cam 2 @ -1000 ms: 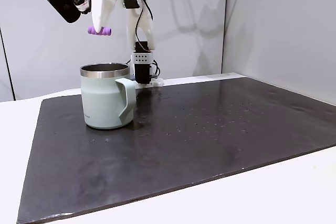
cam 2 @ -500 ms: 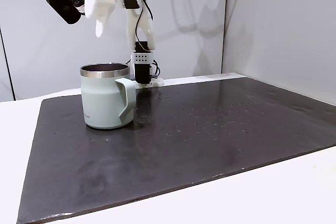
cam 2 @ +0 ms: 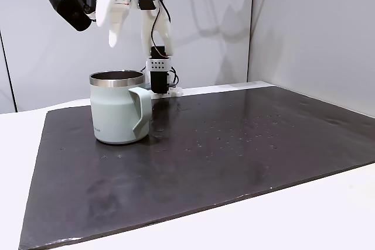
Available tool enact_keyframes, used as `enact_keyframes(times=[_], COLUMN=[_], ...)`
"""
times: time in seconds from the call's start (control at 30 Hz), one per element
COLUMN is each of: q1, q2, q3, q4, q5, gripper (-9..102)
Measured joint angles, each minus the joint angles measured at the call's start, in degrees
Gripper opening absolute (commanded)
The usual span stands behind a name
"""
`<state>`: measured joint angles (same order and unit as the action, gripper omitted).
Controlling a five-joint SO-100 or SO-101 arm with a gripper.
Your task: Grasp a pengrip and put it in the cup.
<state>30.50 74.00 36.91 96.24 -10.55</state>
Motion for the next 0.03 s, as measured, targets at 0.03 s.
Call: enact_keyframes(times=[0.03], q1=[-0.1], q2=[0.0], q3=[0.0], q4=[0.0], q5=[0.0], gripper=[32])
